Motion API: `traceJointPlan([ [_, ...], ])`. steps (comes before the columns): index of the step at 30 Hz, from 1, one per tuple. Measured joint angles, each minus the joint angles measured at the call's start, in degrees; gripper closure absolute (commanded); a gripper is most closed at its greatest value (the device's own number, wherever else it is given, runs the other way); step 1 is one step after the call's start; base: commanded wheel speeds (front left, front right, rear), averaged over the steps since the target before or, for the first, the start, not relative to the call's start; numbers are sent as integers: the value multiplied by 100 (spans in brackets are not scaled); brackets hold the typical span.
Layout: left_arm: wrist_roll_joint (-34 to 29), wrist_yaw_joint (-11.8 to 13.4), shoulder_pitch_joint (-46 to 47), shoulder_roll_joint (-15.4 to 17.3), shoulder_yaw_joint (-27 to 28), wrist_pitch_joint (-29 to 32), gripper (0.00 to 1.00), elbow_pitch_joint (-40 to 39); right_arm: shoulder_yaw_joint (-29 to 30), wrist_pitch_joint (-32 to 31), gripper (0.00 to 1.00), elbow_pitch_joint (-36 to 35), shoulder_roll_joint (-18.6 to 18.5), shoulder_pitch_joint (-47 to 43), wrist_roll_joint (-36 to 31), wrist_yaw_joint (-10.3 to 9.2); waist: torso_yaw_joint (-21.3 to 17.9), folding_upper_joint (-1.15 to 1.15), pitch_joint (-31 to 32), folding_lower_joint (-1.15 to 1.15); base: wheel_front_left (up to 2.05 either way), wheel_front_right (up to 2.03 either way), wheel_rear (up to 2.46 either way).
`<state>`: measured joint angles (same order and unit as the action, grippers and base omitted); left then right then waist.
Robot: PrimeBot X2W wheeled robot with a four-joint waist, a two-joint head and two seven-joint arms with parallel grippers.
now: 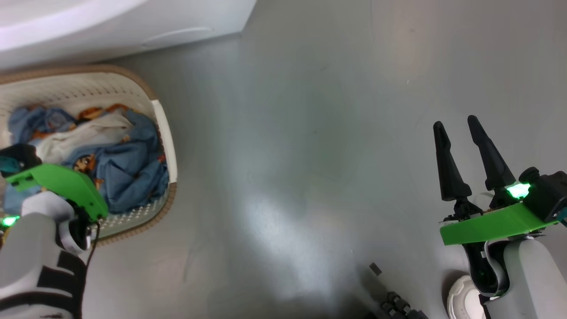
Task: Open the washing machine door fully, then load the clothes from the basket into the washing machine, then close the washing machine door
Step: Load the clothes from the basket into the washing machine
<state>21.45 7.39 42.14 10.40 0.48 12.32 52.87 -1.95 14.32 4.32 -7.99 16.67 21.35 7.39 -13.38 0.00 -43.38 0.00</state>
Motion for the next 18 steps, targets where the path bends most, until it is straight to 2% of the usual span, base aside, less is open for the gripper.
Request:
traceJointPlan([
  [18, 7, 36, 1024, 323, -60, 86, 0, 522, -120, 27, 0, -162, -113, 256, 97, 1, -178, 0, -928, 0, 0, 0, 0],
])
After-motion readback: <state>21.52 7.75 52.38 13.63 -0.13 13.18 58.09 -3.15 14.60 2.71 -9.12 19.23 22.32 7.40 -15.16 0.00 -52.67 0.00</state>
